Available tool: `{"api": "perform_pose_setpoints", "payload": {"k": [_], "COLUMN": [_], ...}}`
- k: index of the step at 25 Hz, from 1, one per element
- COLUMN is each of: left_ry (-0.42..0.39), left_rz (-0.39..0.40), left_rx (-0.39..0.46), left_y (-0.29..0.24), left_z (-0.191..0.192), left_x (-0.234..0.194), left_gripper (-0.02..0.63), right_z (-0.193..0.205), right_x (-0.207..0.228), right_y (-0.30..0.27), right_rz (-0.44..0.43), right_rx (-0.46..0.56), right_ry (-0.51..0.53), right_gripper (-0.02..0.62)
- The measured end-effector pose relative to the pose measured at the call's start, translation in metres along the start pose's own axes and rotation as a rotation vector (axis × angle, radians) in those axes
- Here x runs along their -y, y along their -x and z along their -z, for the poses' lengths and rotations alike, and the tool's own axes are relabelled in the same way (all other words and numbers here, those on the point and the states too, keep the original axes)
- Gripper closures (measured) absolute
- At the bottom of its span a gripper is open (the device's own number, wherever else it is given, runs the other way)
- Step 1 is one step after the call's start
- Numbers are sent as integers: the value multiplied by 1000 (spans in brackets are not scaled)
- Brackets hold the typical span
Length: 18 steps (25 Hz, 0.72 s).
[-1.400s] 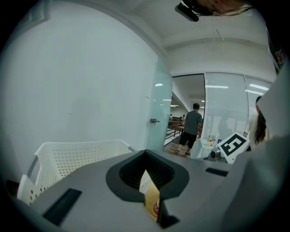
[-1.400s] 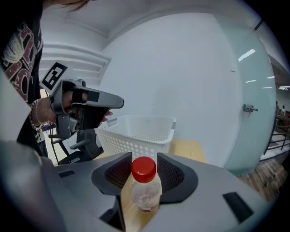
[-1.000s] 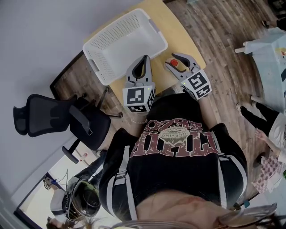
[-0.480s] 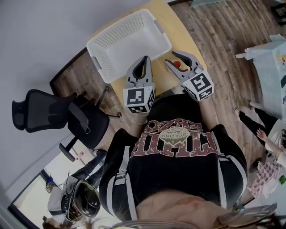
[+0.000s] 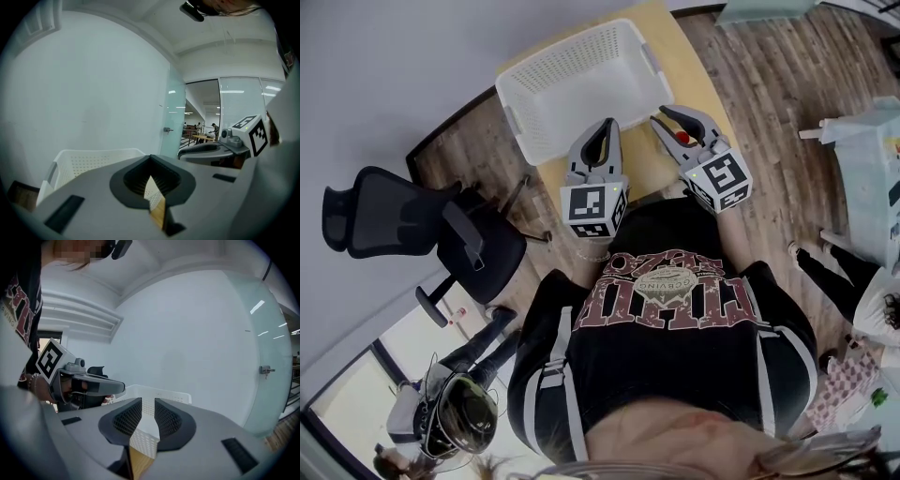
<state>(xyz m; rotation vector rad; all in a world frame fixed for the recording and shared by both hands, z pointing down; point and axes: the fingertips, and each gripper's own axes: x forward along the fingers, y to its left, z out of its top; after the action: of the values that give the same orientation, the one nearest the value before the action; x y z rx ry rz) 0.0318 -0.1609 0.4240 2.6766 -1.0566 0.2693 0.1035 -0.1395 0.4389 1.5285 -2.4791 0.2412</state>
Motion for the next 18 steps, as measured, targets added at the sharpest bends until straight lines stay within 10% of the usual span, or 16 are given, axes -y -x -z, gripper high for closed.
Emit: {"api": "perform_pose_setpoints", "payload": {"k": [18], "left_ry": [18], "left_rz": [-71], "left_rx": [34], "left_y": [23], "left_z": [-3], "left_x": [-17], "left_gripper": [560], "right_z": [-30], "right_x": [-30], "right_y": [-29], "right_rz": [-97], "right_rx": [45], "right_ry": [21], "right_gripper": [548]}}
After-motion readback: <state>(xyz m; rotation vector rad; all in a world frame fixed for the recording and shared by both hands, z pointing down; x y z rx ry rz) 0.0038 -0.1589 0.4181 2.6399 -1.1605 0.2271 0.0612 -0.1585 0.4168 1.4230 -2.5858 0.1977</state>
